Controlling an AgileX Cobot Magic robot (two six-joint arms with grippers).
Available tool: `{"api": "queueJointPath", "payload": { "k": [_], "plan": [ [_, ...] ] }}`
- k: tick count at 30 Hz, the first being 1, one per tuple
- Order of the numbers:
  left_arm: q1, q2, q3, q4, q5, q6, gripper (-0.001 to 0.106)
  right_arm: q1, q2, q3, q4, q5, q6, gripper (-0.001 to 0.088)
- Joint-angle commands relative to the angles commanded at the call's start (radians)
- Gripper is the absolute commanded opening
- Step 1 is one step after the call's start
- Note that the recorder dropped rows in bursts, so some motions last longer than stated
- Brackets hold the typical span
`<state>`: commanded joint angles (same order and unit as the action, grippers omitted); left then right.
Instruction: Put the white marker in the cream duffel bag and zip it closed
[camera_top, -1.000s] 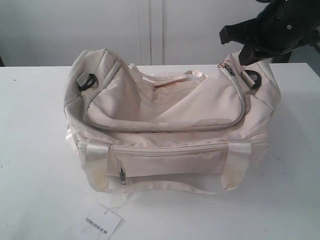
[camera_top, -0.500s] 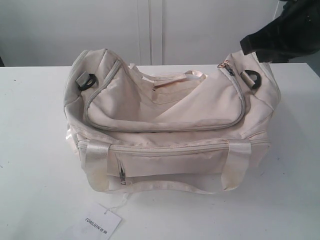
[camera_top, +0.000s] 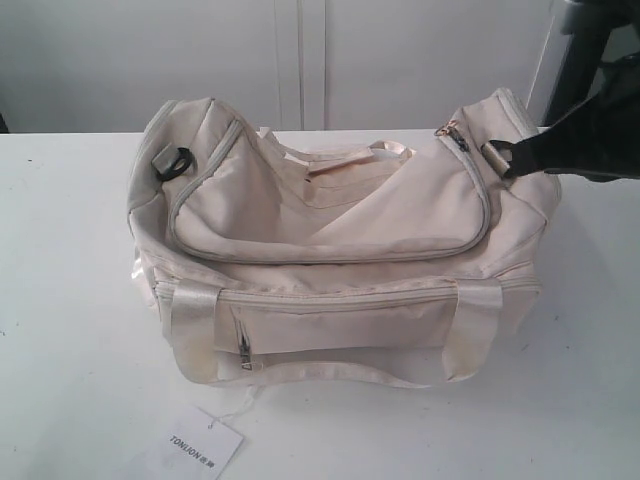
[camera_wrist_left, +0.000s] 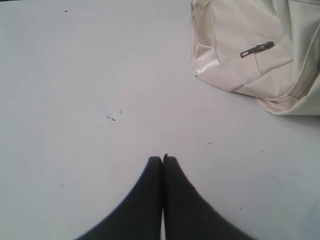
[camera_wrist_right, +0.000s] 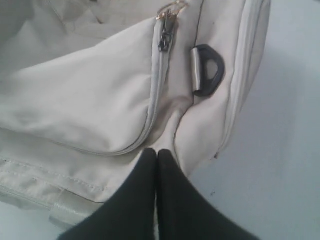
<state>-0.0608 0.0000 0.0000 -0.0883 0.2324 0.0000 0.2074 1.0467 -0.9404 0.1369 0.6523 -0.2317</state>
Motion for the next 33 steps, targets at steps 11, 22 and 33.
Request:
{"api": "queueJointPath", "payload": {
  "k": [11, 22, 33],
  "plan": [
    [0.0, 0.0, 0.0, 0.0, 0.0, 0.0, 0.0, 0.0, -0.109, 0.023, 0.0, 0.042, 0.0, 0.0],
    [0.0, 0.0, 0.0, 0.0, 0.0, 0.0, 0.0, 0.0, -0.111, 0.023, 0.029, 0.042, 0.037, 0.0],
    [0.0, 0.0, 0.0, 0.0, 0.0, 0.0, 0.0, 0.0, -0.288, 0.023, -0.019, 0.103, 0.053, 0.0]
  ]
}}
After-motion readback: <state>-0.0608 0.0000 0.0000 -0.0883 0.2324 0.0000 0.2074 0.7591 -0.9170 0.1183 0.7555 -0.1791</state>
